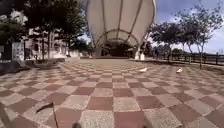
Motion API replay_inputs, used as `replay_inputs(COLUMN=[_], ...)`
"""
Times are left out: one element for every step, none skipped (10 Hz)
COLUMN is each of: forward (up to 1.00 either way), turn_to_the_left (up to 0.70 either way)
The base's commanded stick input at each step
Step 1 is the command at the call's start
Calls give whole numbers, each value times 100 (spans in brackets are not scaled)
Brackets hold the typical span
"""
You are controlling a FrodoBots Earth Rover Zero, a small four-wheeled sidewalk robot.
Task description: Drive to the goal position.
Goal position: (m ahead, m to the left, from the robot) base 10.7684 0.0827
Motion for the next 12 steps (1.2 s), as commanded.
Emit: replay_inputs(forward=[70, 70, 70, 70, 70, 70, 70, 70, 70, 70, 70, 70], turn_to_the_left=[0, 0, 0, 0, 0, 0, 0, 0, 0, 0, 0, 0])
